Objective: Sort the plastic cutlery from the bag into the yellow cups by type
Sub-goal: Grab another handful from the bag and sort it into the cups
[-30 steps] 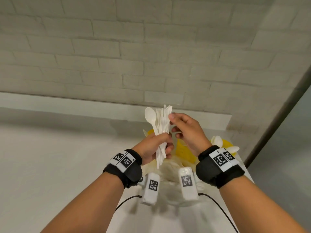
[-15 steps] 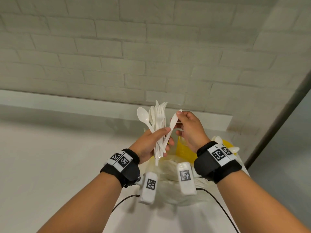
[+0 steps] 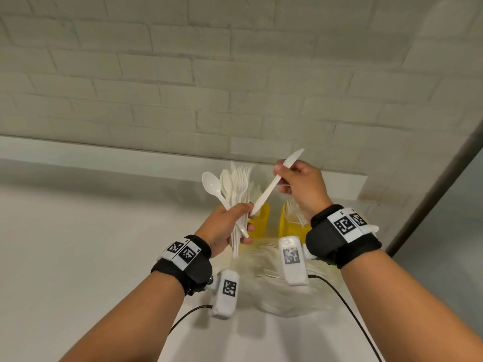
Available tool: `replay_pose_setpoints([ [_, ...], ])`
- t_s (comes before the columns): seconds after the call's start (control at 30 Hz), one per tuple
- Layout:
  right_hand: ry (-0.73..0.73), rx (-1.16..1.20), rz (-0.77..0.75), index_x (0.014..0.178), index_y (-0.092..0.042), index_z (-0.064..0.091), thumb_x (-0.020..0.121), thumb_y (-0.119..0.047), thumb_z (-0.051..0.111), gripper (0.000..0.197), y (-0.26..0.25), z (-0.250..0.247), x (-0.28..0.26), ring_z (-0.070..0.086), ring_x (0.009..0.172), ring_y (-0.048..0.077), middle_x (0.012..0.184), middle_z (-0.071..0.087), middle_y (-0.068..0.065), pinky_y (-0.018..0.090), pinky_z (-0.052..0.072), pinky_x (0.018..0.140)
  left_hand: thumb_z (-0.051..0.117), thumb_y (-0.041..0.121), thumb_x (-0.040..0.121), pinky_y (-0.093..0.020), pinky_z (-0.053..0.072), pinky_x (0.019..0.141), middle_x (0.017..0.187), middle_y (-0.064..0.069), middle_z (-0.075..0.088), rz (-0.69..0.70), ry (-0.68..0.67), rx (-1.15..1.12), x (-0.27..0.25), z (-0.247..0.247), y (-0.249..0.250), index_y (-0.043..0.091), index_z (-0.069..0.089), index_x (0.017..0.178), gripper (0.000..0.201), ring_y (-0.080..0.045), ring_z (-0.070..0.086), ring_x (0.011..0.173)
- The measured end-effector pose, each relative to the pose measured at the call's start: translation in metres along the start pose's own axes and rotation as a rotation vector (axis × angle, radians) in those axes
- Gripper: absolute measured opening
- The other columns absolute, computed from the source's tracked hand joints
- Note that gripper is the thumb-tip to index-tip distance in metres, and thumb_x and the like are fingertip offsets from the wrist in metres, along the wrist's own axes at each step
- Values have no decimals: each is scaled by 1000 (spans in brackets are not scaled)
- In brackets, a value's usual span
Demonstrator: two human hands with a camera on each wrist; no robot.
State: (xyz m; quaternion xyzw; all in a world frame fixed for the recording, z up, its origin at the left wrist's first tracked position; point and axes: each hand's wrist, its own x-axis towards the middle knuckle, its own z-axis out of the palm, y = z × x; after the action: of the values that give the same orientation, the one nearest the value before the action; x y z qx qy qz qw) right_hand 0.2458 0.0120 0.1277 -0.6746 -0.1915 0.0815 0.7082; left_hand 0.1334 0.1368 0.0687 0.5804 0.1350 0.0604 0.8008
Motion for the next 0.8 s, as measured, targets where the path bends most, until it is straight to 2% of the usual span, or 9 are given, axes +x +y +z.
replay_pose_setpoints([
  [0.1, 104, -50, -101, 101, -12, 60, 87, -12, 67, 15, -2, 5, 12, 62, 64, 10, 75, 64, 0, 16, 51, 54, 59, 20, 94, -27, 47, 49, 75, -5, 52, 12, 41, -5, -1, -14, -5, 3, 64, 115, 28, -16, 53, 58],
  [0.23, 141, -270, -175, 83, -23, 54, 82, -21, 72, 18, 13, 18, 25, 69, 75, 25, 81, 70, 8, 36, 56, 72, 53, 17, 97, -28, 48, 51, 72, -4, 52, 65, 55, 34, -5, -26, -7, 15, 61, 118, 23, -15, 50, 57],
  [0.33, 84, -423, -128, 83, -11, 62, 78, -20, 75, 17, 32, 30, 27, 69, 78, 30, 83, 71, 11, 42, 56, 78, 54, 15, 97, -29, 48, 51, 73, -6, 55, 82, 54, 26, -7, -32, -7, 13, 60, 112, 16, -15, 50, 57],
  [0.47, -99, -681, -8, 86, -2, 70, 74, -23, 79, 25, 53, 39, 21, 66, 84, 29, 86, 70, 13, 34, 52, 76, 54, 14, 97, -29, 48, 51, 77, -7, 59, 84, 31, 23, -8, -32, -6, 11, 59, 112, 16, -15, 49, 57],
  [0.57, -147, -704, 81, 108, -5, 69, 75, -28, 79, 42, 53, 39, 17, 64, 105, 25, 110, 69, 10, 30, 48, 87, 55, 16, 97, -29, 48, 51, 82, -9, 61, 84, -1, 6, -6, -32, -5, 15, 60, 119, 23, -16, 49, 59],
  [0.63, -77, -659, 21, 122, -7, 62, 81, -29, 73, 48, 42, 36, 14, 59, 114, 24, 125, 62, 8, 28, 44, 92, 55, 17, 97, -29, 47, 51, 83, -9, 62, 83, -20, -12, -3, -31, -5, 15, 60, 121, 25, -16, 50, 59],
  [0.67, -25, -617, -30, 123, -9, 61, 85, -30, 69, 45, 37, 35, 11, 60, 110, 23, 125, 61, 7, 26, 44, 90, 55, 17, 97, -29, 47, 51, 82, -9, 61, 84, -27, -17, -2, -29, -5, 14, 60, 121, 25, -16, 50, 58],
  [0.73, 6, -502, -85, 115, -14, 64, 86, -38, 65, 38, 24, 31, 3, 62, 98, 19, 113, 64, 2, 22, 46, 79, 55, 18, 97, -30, 48, 51, 78, -7, 59, 89, -37, 3, 1, -23, -5, 12, 60, 116, 21, -15, 50, 57],
  [0.8, -132, -473, 3, 116, -15, 61, 79, -56, 65, 55, 15, 29, -9, 63, 96, 17, 106, 64, -2, 25, 49, 81, 55, 18, 97, -30, 49, 53, 75, -7, 56, 94, -57, 42, 4, -13, -5, 10, 61, 105, 13, -15, 51, 57],
])
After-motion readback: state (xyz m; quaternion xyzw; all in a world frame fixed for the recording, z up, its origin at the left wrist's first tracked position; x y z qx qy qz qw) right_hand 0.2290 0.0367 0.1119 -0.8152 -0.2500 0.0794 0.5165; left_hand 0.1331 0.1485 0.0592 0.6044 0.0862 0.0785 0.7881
